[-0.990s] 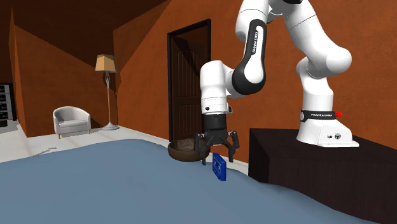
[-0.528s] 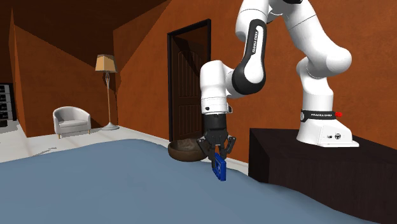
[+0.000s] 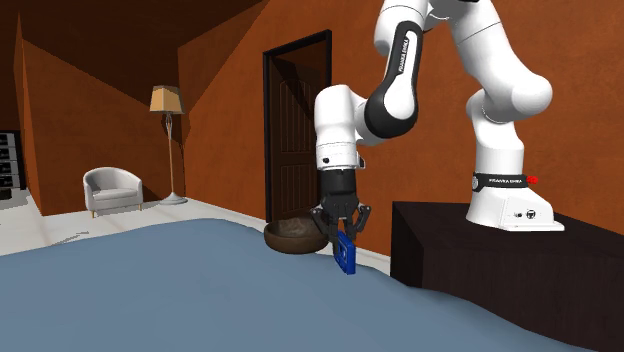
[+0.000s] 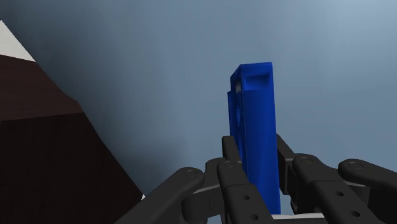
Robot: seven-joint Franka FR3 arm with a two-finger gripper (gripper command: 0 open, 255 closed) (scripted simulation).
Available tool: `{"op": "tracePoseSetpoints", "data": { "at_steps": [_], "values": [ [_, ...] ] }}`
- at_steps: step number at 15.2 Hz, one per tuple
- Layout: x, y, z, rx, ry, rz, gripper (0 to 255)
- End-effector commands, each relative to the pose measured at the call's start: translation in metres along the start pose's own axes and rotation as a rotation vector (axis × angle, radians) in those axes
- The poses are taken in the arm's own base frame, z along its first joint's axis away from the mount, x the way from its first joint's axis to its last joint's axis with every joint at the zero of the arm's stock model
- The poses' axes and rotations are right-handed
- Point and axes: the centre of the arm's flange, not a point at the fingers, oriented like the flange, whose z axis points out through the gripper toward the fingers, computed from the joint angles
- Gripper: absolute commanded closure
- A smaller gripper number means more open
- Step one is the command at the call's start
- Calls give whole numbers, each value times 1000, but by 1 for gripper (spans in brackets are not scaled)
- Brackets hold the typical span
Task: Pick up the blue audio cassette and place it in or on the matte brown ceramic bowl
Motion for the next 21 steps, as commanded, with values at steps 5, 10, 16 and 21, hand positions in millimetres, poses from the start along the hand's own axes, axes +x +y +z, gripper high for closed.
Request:
{"op": "tracePoseSetpoints", "data": {
  "at_steps": [5,10,16,21],
  "values": [
    [-7,1,-31,0,0,0,255],
    [-12,1,-57,0,0,0,255],
    [-19,1,-88,0,0,0,255],
    [15,-13,-105,0,0,0,255]
  ]
}}
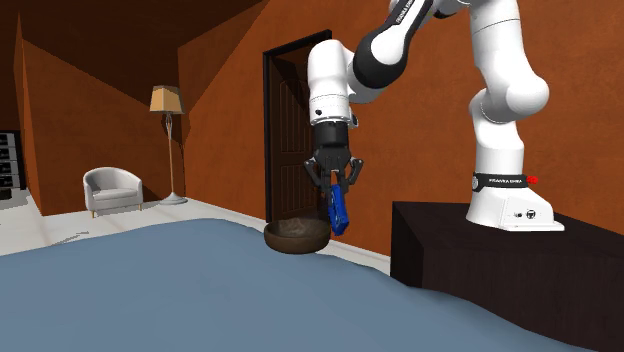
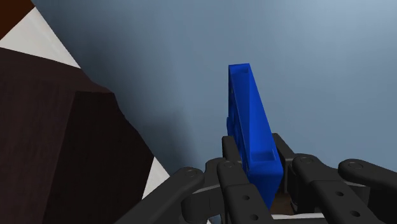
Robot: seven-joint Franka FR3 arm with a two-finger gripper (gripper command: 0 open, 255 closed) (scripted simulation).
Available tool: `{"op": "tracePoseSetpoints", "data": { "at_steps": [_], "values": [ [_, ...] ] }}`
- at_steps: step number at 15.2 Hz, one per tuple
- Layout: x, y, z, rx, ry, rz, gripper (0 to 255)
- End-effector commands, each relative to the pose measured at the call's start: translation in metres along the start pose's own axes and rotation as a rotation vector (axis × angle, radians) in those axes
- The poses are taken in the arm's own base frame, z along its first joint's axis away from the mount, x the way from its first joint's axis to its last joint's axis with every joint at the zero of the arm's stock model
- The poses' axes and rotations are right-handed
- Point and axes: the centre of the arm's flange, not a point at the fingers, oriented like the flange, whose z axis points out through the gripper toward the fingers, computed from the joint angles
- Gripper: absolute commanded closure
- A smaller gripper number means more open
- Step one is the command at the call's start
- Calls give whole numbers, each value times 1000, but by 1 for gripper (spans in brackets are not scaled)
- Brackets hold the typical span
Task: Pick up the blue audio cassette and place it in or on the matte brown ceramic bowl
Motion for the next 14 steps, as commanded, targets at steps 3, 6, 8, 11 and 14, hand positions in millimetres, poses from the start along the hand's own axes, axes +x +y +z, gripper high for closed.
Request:
{"op": "tracePoseSetpoints", "data": {
  "at_steps": [3,6,8,11,14],
  "values": [
    [47,-19,-11,0,0,-1,255],
    [83,-33,-19,0,0,-1,255],
    [107,-43,-24,0,0,-1,255],
    [143,-57,-32,0,0,-1,255],
    [150,-59,-23,0,0,-1,255]
  ]
}}
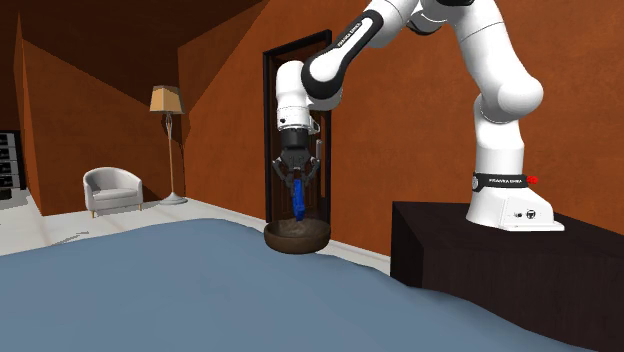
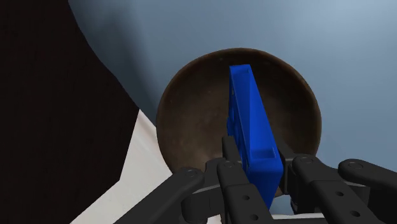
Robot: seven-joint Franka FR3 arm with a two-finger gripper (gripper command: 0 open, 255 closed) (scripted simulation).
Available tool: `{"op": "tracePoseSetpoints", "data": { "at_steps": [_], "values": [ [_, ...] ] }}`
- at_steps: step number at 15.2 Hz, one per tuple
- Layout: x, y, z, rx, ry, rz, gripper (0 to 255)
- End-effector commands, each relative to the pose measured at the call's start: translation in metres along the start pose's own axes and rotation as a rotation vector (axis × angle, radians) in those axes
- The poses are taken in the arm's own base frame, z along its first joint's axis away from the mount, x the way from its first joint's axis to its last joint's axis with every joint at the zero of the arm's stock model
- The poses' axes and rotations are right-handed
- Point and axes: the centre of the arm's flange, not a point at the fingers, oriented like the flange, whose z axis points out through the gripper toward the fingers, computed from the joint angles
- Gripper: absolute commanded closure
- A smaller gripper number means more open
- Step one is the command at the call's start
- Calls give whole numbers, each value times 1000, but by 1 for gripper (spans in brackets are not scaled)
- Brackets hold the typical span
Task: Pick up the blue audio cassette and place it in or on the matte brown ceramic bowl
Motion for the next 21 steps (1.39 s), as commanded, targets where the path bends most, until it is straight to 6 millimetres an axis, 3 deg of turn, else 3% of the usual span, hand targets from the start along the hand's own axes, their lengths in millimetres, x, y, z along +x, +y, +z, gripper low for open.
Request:
{"op": "tracePoseSetpoints", "data": {
  "at_steps": [1,11,18,19,21],
  "values": [
    [4,-1,8,0,0,-1,255],
    [16,-2,61,0,0,-1,255],
    [16,-2,61,0,0,-1,255],
    [16,-2,61,0,0,-1,0],
    [16,-2,61,0,0,-1,0]
  ]
}}
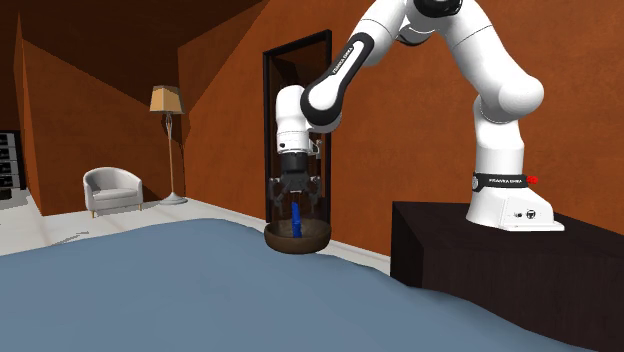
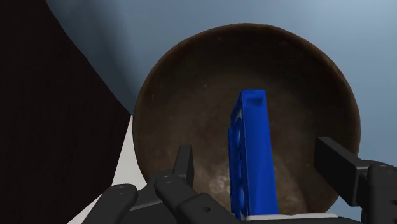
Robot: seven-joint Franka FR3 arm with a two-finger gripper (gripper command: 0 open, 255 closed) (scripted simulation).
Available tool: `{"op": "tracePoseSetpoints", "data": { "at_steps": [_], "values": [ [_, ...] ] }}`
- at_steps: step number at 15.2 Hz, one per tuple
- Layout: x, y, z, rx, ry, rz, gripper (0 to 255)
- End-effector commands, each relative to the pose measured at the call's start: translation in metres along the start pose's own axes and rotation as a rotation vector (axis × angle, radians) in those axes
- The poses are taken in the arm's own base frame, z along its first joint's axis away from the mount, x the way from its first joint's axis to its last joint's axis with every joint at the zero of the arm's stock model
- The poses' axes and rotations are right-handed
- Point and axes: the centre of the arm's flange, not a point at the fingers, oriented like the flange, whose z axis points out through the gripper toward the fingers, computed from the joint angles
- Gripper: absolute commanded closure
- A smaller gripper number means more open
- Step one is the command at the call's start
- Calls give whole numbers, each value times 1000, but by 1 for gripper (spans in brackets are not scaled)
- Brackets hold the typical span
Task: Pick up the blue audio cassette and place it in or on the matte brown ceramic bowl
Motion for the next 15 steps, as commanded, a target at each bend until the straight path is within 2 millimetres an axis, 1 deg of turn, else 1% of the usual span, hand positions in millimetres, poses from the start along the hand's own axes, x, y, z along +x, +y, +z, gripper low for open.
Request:
{"op": "tracePoseSetpoints", "data": {
  "at_steps": [1,3,6,7,15],
  "values": [
    [0,0,0,-1,0,0,0],
    [0,0,1,-1,0,0,0],
    [0,0,-39,-1,0,0,0],
    [0,0,-49,-1,0,0,0],
    [0,0,-49,-1,0,0,0]
  ]
}}
